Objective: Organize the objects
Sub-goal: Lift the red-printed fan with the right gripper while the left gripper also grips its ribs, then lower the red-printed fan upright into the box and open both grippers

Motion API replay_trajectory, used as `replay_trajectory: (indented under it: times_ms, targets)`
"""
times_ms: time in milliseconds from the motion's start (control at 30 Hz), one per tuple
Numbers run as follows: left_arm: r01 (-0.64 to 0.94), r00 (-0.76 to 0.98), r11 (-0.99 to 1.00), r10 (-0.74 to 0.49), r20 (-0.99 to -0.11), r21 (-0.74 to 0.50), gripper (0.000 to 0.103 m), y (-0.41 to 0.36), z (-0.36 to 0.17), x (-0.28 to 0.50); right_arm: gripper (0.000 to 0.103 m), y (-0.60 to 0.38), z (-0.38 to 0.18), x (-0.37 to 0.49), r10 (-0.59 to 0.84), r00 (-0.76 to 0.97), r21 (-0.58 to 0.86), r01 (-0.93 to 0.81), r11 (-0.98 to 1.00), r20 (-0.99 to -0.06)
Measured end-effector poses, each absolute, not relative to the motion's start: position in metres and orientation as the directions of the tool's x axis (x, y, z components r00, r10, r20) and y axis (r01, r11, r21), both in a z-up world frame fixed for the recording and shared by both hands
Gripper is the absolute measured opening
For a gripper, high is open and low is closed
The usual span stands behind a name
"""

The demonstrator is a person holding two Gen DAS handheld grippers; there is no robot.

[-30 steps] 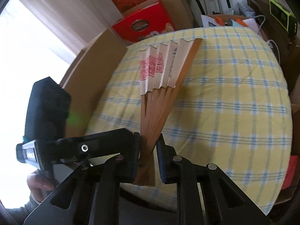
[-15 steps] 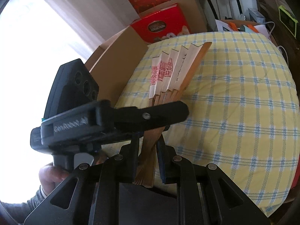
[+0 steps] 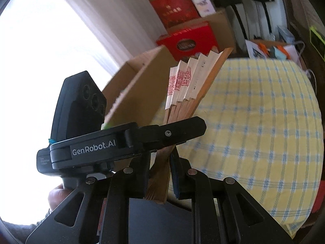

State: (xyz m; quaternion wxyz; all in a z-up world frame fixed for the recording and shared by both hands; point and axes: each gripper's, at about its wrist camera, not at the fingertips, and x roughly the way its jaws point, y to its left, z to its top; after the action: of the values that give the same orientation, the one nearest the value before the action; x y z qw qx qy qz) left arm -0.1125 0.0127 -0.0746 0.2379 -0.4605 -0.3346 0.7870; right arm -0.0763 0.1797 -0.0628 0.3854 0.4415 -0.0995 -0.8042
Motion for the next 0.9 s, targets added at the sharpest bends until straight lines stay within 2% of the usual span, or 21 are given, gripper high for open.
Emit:
replay_trajectory:
  times_ms: [467, 900]
  targets:
    - [-0.071, -0.612, -0.729, 0.571, -0.547, -0.681, 0.050, -0.078, -0.002, -0.093, 0.018, 0.090, 0.005, -0.065, -0.755, -0.335, 0.434, 0.658, -0.615, -0.564]
    - [0.055, -0.612, -0.779, 0.468, -0.638, -0.624, 0.049, -0.171, -0.026, -0.091, 0.018, -0.012, -0.018, -0.070, -0.789, -0.243, 0.477, 0.684, -0.552, -0.565]
